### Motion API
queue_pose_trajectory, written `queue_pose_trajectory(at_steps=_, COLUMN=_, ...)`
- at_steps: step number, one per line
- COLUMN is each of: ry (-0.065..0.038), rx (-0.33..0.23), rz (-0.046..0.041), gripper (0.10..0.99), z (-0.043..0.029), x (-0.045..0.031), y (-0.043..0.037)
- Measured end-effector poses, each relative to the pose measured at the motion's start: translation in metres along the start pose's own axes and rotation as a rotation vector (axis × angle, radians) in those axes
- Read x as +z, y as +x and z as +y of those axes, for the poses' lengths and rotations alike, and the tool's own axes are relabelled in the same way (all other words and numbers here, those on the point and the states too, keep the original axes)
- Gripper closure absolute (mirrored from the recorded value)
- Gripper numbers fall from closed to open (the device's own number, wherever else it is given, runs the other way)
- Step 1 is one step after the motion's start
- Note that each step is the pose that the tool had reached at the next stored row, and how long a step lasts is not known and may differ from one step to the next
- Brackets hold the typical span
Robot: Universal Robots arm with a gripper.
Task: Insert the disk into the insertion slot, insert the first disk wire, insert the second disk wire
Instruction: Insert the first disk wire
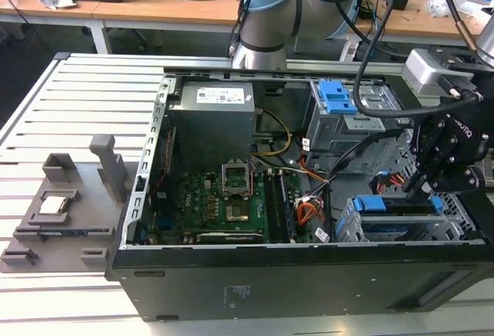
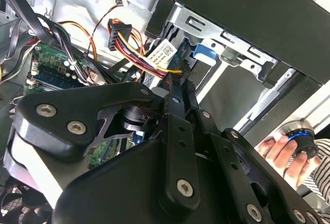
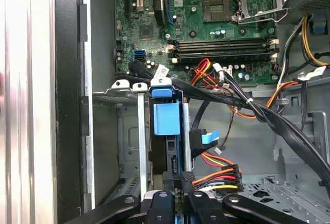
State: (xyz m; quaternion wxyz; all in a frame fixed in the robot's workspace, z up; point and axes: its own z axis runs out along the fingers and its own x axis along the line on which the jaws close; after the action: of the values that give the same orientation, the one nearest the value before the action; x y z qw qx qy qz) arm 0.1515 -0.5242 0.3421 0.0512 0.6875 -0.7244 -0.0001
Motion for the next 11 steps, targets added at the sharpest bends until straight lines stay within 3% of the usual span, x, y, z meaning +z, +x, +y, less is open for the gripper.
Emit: queue_pose_trajectory(at_steps=11, ry=-0.002, rx=0.000, rz=-0.0012, gripper=0.906, z=-0.0005, x=0.0078, y=-0.0004)
